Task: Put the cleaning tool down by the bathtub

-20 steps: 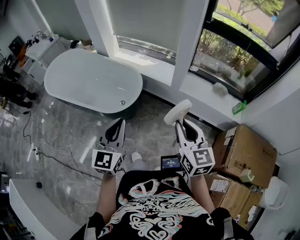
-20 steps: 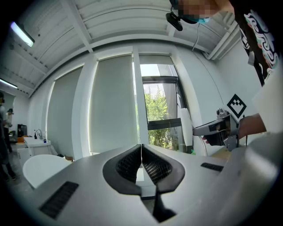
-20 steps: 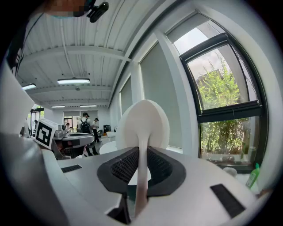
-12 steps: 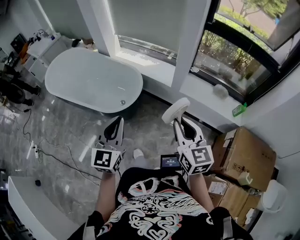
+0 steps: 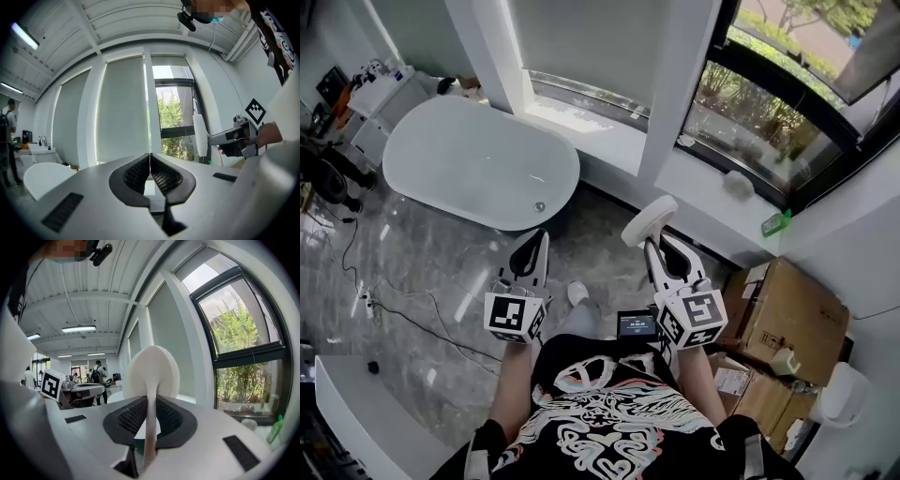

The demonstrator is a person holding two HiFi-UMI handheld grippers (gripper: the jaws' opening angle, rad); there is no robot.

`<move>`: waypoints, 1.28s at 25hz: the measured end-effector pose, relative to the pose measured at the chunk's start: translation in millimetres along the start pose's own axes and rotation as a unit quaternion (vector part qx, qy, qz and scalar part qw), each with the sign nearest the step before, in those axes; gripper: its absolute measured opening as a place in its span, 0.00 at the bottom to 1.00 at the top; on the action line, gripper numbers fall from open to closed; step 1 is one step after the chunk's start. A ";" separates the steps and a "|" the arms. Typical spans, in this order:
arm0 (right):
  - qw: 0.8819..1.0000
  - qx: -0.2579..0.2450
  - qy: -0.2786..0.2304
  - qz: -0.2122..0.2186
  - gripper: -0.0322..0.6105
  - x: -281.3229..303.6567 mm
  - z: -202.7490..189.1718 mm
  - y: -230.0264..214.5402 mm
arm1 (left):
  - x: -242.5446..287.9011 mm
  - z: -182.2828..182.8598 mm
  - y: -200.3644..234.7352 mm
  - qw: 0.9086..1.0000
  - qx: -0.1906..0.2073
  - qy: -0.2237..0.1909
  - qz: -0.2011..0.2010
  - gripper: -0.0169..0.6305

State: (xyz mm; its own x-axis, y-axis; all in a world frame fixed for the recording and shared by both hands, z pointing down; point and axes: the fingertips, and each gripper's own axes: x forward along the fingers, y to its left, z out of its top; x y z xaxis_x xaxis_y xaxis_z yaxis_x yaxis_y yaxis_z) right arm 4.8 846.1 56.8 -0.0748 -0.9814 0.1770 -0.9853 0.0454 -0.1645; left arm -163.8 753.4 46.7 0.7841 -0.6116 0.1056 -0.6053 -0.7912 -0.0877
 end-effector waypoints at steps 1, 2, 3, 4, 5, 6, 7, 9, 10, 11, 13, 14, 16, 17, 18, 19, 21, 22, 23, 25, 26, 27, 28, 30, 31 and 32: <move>1.000 -0.001 0.002 -0.001 0.17 3.8 0.2 -2.7 | 4.5 -0.4 1.8 1.000 -0.001 0.001 -0.001 0.05; 1.000 -0.001 0.003 -0.001 0.17 8.3 0.3 -4.8 | 8.7 -1.1 4.4 1.000 -0.002 0.002 -0.001 0.05; 1.000 0.000 0.005 0.000 0.17 13.1 0.2 -6.1 | 12.6 -1.9 7.8 1.000 -0.003 0.002 -0.001 0.05; 1.000 0.000 0.007 0.002 0.17 18.3 0.1 -7.1 | 16.7 -2.8 11.8 1.000 -0.005 0.002 0.000 0.05; 1.000 -0.001 0.009 0.003 0.17 23.7 -0.4 -8.4 | 21.3 -4.0 16.0 1.000 -0.006 0.001 0.003 0.05; 1.000 0.000 0.011 0.004 0.17 29.2 -1.3 -10.4 | 26.2 -5.7 20.1 1.000 -0.009 0.000 0.006 0.05; 1.000 0.000 0.013 0.003 0.17 34.8 -2.5 -13.0 | 31.5 -7.6 23.9 1.000 -0.011 0.000 0.008 0.05; 1.000 0.005 0.019 0.002 0.17 47.0 -4.3 -19.0 | 43.4 -11.6 30.9 1.000 -0.015 0.002 0.010 0.05; 1.000 0.007 0.021 0.002 0.17 54.3 -4.3 -22.0 | 50.5 -13.6 35.0 1.000 -0.016 0.004 0.009 0.05; 1.000 0.007 0.023 0.002 0.17 62.9 -3.6 -24.7 | 58.4 -15.1 40.2 1.000 -0.017 0.005 0.008 0.05; 1.000 0.005 0.026 0.003 0.17 85.9 -0.3 -29.3 | 76.5 -17.1 55.7 1.000 -0.019 0.006 0.010 0.05; 1.000 0.003 0.027 0.003 0.17 99.9 1.8 -31.4 | 86.9 -18.2 65.7 1.000 -0.020 0.006 0.011 0.05; 1.000 0.002 0.028 0.003 0.17 130.5 7.3 -36.7 | 110.8 -21.0 86.8 1.000 -0.021 0.005 0.009 0.05; 1.000 0.002 0.029 0.002 0.17 146.2 11.0 -40.2 | 124.3 -21.6 97.0 1.000 -0.022 0.005 0.007 0.05; 1.000 0.002 0.029 0.002 0.17 161.7 15.3 -44.1 | 138.1 -21.2 106.7 1.000 -0.024 0.005 0.004 0.05; 1.000 0.002 0.030 0.001 0.17 176.8 19.6 -48.0 | 151.6 -20.1 116.0 1.000 -0.025 0.006 0.002 0.05; 0.999 0.003 0.032 -0.001 0.17 207.2 28.2 -54.4 | 176.6 -16.8 135.6 1.000 -0.027 0.008 -0.003 0.05; 0.999 0.003 0.033 -0.001 0.17 223.2 32.7 -57.2 | 188.9 -15.1 146.9 1.000 -0.027 0.008 -0.004 0.05; 0.999 0.002 0.033 -0.002 0.17 240.1 37.6 -60.1 | 201.8 -13.5 159.1 1.000 -0.027 0.008 -0.005 0.05; 0.999 0.001 0.032 -0.003 0.17 275.8 47.0 -67.3 | 229.2 -10.8 185.5 1.000 -0.026 0.006 -0.006 0.05; 0.999 0.002 0.033 -0.005 0.17 293.6 50.5 -71.1 | 242.8 -10.1 198.7 1.000 -0.027 0.006 -0.006 0.05; 0.999 0.003 0.035 -0.006 0.17 311.0 53.0 -74.9 | 255.7 -9.8 211.4 1.000 -0.027 0.006 -0.007 0.05; 0.999 0.004 0.038 -0.007 0.17 328.1 54.8 -78.4 | 268.1 -9.6 223.8 1.000 -0.027 0.006 -0.008 0.05; 0.999 0.005 0.044 -0.010 0.17 361.7 57.6 -85.0 | 291.2 -9.2 248.2 1.000 -0.023 0.004 -0.009 0.05; 0.999 0.005 0.046 -0.011 0.17 377.5 58.9 -87.5 | 301.5 -9.6 260.3 1.000 -0.020 0.003 -0.010 0.05; 0.999 0.005 0.047 -0.013 0.17 391.7 60.2 -89.3 | 310.6 -10.8 271.9 1.000 -0.019 0.003 -0.009 0.05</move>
State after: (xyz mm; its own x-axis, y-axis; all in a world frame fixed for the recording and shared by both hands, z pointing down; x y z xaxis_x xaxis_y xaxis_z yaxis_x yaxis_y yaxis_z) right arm 72.7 446.3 82.4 -0.0642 -0.9601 0.2722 -0.9856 0.0182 -0.1683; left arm -86.3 348.2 66.3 0.7942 -0.5970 0.1131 -0.5958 -0.8017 -0.0476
